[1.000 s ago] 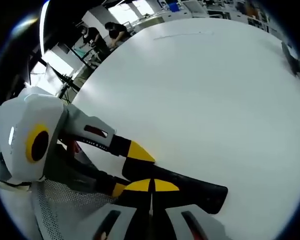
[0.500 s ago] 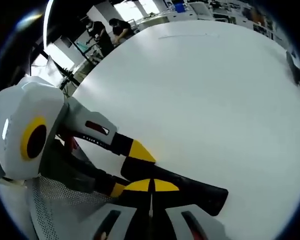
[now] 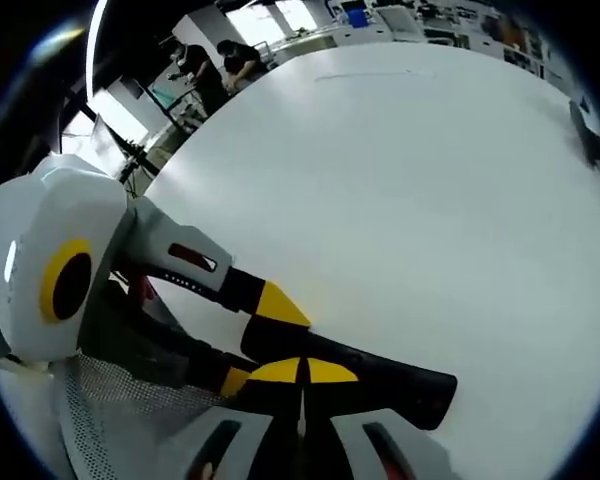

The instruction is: Press the specified remote control buttons in sequence, fully releasing each button before pressing the next.

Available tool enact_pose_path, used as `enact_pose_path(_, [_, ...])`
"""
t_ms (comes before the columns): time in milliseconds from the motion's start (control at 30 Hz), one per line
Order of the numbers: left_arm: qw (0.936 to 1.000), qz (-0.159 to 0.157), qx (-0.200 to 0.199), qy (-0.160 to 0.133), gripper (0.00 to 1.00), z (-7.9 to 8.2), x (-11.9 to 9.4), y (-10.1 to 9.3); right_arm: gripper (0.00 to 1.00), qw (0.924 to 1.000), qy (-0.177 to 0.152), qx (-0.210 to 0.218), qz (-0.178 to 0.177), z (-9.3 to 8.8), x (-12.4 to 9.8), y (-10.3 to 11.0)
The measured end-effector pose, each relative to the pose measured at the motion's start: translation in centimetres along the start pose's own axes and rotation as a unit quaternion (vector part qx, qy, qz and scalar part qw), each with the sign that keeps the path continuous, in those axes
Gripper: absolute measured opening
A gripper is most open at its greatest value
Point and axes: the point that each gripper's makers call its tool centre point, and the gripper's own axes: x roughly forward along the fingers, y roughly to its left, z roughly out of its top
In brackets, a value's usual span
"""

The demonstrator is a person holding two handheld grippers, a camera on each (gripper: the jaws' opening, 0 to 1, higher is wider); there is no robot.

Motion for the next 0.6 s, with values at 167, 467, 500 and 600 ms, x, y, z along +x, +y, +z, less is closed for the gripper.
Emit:
enact_pose_path(167, [1.0,0.0,-0.004,-0.001,0.24,0.0,0.0,0.0,0.0,0.9999,-0.008,-0.006,-0.001,-0.1,-0.1,0.0])
enact_pose_path(467, [0.9999,0.005,-0.01,-0.008,0.24,0.1,0.0,0.0,0.03,0.9978,-0.039,-0.048,-0.022,0.5,-1.5,-0.3])
enact_pose_path(500, [0.9999,0.005,-0.012,-0.009,0.24,0.1,0.0,0.0,0.04,0.9972,-0.046,-0.05,-0.03,0.6,-1.9,-0.6])
enact_pose_path(600, [0.9999,0.006,-0.013,-0.008,0.24,0.1,0.1,0.1,0.08,0.9937,-0.081,-0.052,-0.058,1.4,-3.0,-1.7])
